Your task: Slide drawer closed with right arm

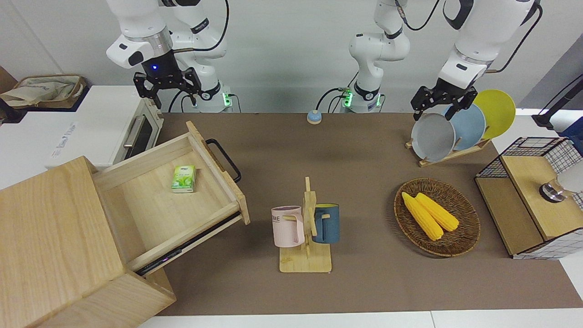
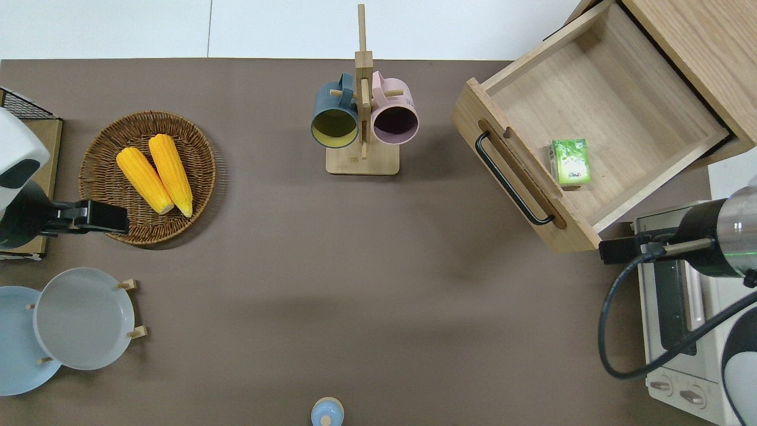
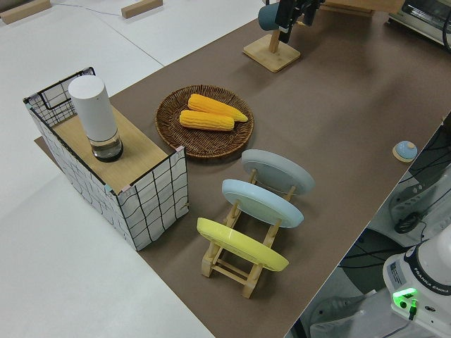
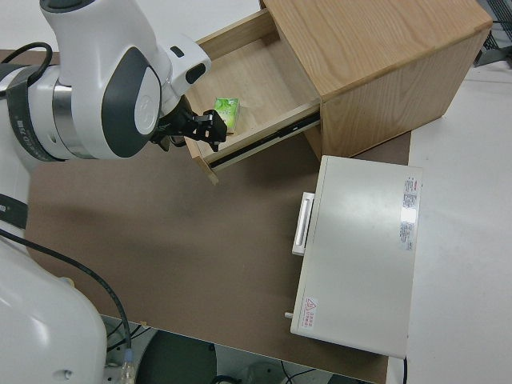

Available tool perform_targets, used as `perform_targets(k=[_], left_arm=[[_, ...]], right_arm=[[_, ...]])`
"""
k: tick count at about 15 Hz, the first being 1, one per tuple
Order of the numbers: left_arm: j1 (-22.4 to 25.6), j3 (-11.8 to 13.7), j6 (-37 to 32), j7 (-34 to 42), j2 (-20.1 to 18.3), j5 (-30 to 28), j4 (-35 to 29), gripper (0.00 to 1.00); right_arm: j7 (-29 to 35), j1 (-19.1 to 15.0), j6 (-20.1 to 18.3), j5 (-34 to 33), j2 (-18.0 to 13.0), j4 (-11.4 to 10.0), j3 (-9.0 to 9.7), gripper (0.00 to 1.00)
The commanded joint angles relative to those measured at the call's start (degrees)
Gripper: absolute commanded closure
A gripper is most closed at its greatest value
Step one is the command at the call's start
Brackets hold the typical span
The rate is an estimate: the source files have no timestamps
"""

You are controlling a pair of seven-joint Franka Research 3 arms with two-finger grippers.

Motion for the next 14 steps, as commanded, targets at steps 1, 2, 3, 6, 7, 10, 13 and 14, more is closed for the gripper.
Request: perform_targets(k=[1,2,3,6,7,10,13,14], left_arm=[[-0.13,0.16,-0.82,0.08,-0.48,0.73,0.12,0.00],[-0.13,0.16,-0.82,0.08,-0.48,0.73,0.12,0.00],[-0.13,0.16,-0.74,0.08,-0.48,0.73,0.12,0.00],[-0.13,0.07,-0.74,0.08,-0.48,0.73,0.12,0.00],[-0.13,0.16,-0.82,0.08,-0.48,0.73,0.12,0.00],[-0.13,0.16,-0.82,0.08,-0.48,0.73,0.12,0.00],[-0.13,0.16,-0.74,0.08,-0.48,0.73,0.12,0.00],[-0.13,0.16,-0.73,0.08,-0.48,0.73,0.12,0.00]], right_arm=[[-1.06,-0.35,0.33,0.93,-0.13,0.12,0.24,0.013],[-1.06,-0.52,0.33,0.93,-0.13,0.12,0.24,0.011],[-1.06,-0.35,0.33,0.93,-0.13,0.12,0.24,0.011],[-1.06,-0.26,0.33,1.02,-0.13,0.12,0.33,0.013],[-1.06,-0.26,0.33,1.02,-0.05,0.12,0.24,0.011],[-1.06,-0.26,0.33,0.93,-0.13,0.12,0.33,0.011],[-0.97,-0.61,0.24,0.93,-0.13,0.12,0.24,0.011],[-0.89,-0.26,0.07,0.84,-0.13,0.12,0.24,0.011]])
